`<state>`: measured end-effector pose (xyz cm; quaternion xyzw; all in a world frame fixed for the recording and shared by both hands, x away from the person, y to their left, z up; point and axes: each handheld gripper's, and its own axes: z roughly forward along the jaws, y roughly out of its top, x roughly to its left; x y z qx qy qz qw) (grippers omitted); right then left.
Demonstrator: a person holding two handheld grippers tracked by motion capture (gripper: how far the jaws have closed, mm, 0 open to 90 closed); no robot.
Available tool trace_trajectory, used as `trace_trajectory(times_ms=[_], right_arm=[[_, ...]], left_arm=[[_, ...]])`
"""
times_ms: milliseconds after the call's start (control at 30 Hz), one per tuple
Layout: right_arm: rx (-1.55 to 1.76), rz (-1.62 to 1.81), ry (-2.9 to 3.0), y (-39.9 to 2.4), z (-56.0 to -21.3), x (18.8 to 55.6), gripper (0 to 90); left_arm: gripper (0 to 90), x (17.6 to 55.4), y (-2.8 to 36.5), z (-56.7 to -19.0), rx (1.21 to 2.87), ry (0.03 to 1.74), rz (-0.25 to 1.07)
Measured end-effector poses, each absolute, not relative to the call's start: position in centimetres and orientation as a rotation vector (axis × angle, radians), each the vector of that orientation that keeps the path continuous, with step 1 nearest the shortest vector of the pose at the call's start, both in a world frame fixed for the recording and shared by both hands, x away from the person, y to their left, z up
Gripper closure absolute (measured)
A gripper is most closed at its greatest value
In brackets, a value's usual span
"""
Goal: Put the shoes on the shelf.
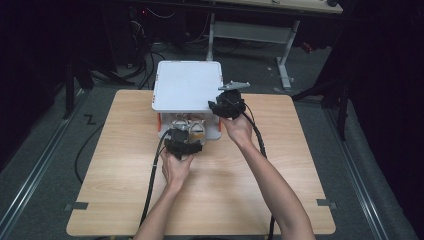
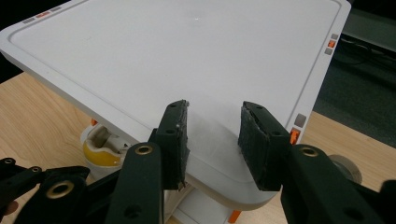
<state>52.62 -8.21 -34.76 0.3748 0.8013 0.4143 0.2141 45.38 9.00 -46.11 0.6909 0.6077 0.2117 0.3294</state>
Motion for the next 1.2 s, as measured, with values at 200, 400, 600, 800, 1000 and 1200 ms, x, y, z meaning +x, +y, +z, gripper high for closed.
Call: trace_trajectory(times_ms=[200, 400, 600, 800, 1000, 1200], right_arm=[[1.048, 1.142, 2.219, -8.1, -34.7, 52.6, 61.8], [1.046, 1.141, 2.222, -8.1, -34.7, 52.6, 61.9], [1.044, 1.142, 2.222, -8.1, -34.7, 52.6, 61.8], [1.044, 1.143, 2.222, -8.2, -34.7, 52.6, 61.8], [1.047, 1.148, 2.220, -8.2, -34.8, 52.6, 61.8], [1.042, 1.148, 2.219, -8.2, -34.8, 52.6, 61.8]], left_arm=[[19.9, 45.8, 9.0, -46.1, 1.810, 1.595, 0.548], [21.1, 46.5, 8.9, -46.1, 1.810, 1.600, 0.548], [23.5, 47.0, 9.0, -46.3, 1.781, 1.591, 0.551], [24.6, 47.7, 9.0, -46.4, 1.776, 1.593, 0.560], [27.0, 48.3, 8.7, -46.6, 1.776, 1.598, 0.574], [29.7, 48.9, 8.4, -47.0, 1.736, 1.594, 0.581]])
